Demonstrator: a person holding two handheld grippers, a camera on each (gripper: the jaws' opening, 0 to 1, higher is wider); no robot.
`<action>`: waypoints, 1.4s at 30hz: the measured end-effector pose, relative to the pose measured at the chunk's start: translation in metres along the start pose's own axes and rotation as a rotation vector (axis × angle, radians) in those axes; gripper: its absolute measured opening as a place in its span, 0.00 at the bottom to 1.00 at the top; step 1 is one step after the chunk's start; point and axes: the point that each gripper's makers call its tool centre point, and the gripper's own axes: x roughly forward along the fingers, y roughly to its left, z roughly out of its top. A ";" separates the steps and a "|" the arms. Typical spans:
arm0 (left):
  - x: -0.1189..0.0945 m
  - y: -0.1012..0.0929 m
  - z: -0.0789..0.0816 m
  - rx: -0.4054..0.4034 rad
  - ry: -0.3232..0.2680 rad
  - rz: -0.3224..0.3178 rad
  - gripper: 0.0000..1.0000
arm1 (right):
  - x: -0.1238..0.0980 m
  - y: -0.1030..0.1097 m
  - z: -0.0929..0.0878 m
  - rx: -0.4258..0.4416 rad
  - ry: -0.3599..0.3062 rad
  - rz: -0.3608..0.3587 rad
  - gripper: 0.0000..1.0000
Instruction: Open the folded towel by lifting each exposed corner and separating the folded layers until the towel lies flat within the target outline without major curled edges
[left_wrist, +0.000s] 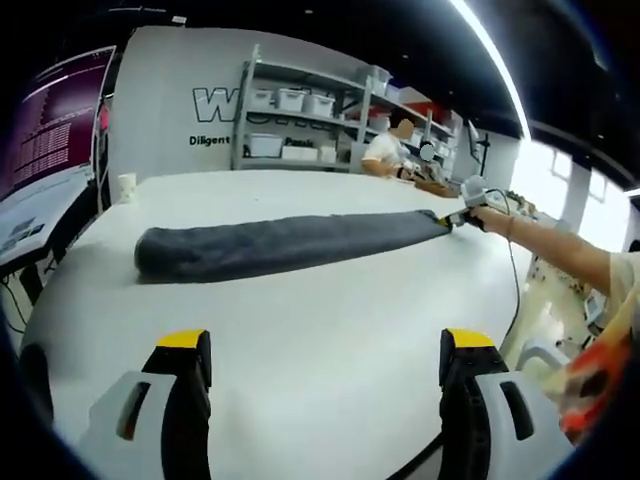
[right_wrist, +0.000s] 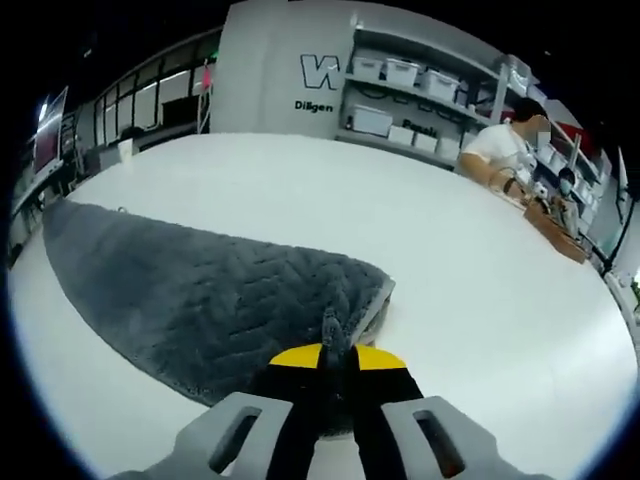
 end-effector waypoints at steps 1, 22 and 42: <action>0.000 0.000 0.000 0.000 0.001 -0.001 0.92 | 0.000 -0.001 -0.001 -0.001 0.002 -0.004 0.04; -0.002 0.001 0.001 -0.015 -0.011 -0.024 0.91 | -0.017 -0.064 0.009 -0.213 -0.013 -0.264 0.32; 0.006 0.000 -0.007 -0.021 0.023 -0.026 0.91 | -0.093 -0.058 0.007 0.054 -0.086 -0.088 0.98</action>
